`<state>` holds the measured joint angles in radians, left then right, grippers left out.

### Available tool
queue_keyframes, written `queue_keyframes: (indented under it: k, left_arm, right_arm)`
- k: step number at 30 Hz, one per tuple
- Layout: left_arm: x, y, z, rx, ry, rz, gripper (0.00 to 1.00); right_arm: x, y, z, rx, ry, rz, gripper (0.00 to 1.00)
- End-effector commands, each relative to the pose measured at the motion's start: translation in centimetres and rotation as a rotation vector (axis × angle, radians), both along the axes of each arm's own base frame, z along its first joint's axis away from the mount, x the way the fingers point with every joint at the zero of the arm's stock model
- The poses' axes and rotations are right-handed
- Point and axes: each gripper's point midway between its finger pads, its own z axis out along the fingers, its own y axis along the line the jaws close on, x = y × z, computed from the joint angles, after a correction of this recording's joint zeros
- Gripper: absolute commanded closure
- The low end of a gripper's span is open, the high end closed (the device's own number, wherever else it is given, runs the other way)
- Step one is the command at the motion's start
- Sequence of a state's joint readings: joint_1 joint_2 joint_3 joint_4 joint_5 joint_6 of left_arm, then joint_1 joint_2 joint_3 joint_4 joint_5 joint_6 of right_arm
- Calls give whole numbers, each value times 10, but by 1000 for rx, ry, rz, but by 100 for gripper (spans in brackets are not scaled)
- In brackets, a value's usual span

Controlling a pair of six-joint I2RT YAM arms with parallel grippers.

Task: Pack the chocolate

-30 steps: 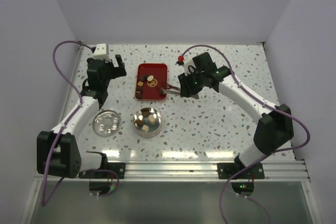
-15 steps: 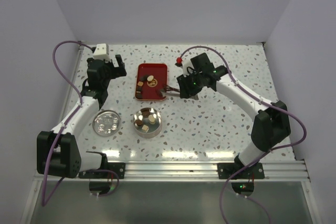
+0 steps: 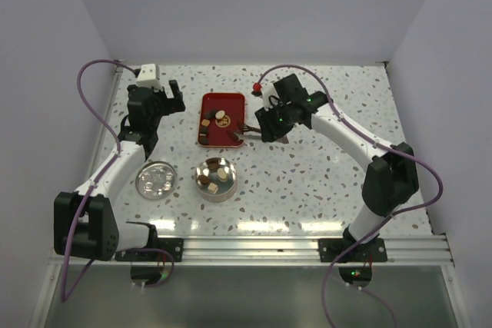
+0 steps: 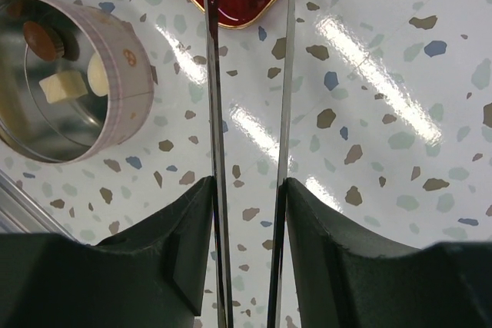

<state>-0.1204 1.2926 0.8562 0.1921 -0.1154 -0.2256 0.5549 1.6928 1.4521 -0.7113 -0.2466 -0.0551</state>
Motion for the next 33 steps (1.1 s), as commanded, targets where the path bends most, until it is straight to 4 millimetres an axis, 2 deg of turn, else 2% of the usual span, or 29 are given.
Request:
queue_keyframes:
  k: [1, 9, 17, 22, 26, 33]
  left_arm:
    - [5, -3, 14, -10, -34, -4, 0]
    - [5, -4, 14, -13, -35, -9, 0]
    - [5, -4, 14, -12, -37, -9, 0]
    - [5, -4, 15, -13, -40, -9, 0]
    - [5, -4, 13, -12, -37, -9, 0]
    - [5, -4, 15, -9, -37, -6, 0]
  right_arm:
    - [2, 3, 14, -8, -32, 22, 55]
    - [-3, 6, 11, -46, -25, 33, 56]
    - [1, 10, 4, -68, -16, 37, 57]
    - [4, 8, 3, -81, -19, 28, 65]
    - [5, 10, 6, -65, -27, 24, 69]
    - [9, 24, 34, 29, -74, 33, 69]
